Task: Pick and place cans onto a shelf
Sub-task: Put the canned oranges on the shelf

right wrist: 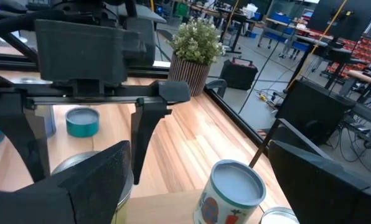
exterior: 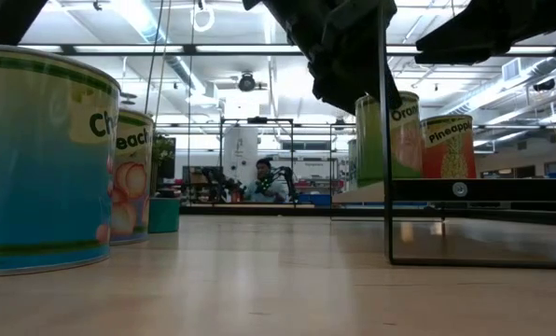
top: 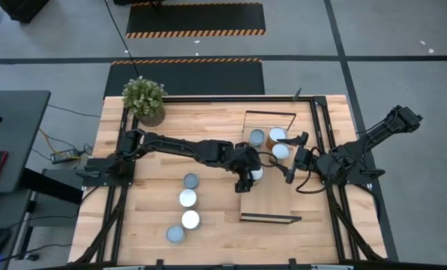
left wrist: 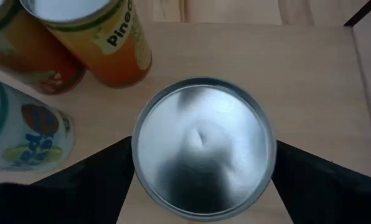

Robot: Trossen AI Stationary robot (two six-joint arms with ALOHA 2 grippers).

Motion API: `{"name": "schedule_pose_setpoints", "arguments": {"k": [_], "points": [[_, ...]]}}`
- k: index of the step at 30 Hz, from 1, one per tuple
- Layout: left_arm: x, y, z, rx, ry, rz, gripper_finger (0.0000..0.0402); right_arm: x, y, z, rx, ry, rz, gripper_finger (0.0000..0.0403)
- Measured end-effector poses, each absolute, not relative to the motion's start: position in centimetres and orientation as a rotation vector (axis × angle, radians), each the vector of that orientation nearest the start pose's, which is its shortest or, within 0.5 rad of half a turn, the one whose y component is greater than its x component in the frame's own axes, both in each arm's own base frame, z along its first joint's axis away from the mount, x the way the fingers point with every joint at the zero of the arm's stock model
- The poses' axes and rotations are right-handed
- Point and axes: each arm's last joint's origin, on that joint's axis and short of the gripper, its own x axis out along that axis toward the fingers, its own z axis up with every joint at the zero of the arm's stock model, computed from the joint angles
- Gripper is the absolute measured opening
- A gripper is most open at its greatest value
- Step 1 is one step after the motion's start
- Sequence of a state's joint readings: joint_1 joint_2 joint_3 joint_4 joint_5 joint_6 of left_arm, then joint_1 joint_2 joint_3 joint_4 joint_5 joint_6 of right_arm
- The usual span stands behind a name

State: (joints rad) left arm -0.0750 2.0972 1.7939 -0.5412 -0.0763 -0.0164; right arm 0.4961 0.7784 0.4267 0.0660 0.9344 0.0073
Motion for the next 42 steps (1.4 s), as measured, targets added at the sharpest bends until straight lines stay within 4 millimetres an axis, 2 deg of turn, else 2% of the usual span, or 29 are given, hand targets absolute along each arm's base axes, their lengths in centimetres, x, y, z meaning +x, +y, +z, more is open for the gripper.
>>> {"name": "schedule_pose_setpoints", "arguments": {"k": [7, 14, 17, 21, 25, 27, 33, 37, 42], "points": [[46.6, -3.4, 25.5, 0.157, 0.806, -0.014, 0.0357, 15.5, 5.8, 23.7, -0.182, 0.216, -0.436, 0.0388], [45.9, -3.8, 26.2, 0.195, 0.829, 0.01, 0.0357, 15.5, 5.8, 23.7, -0.182, 0.217, -0.436, 0.0388], [45.5, -4.8, 26.6, 0.247, 0.829, 0.002, 0.0357, 15.5, 5.8, 23.7, -0.182, 0.216, -0.436, 0.0388], [45.0, -7.0, 26.6, 0.47, 0.842, 0.044, 0.0357, 15.6, 5.8, 23.7, -0.18, 0.215, -0.436, 0.0388], [45.0, -8.9, 25.8, 0.609, 0.846, 0.045, 0.0357, 15.6, 5.8, 23.7, -0.174, 0.211, -0.435, 0.0388], [45.3, -9.2, 25.3, 0.655, 0.84, 0.094, 0.0357, 15.6, 5.8, 23.7, -0.169, 0.209, -0.436, 0.0388], [46.0, -7.9, 25.0, 0.657, 0.825, 0.191, 0.0357, 15.6, 5.8, 23.8, -0.164, 0.206, -0.431, 0.0388], [46.7, -6.3, 24.5, 0.651, 0.828, 0.215, 0.0357, 15.6, 5.8, 23.8, -0.164, 0.206, -0.432, 0.0388], [47.2, -4.3, 24.7, 0.641, 0.808, 0.249, 0.0357, 15.6, 5.8, 23.8, -0.167, 0.208, -0.432, 0.0388]]}}
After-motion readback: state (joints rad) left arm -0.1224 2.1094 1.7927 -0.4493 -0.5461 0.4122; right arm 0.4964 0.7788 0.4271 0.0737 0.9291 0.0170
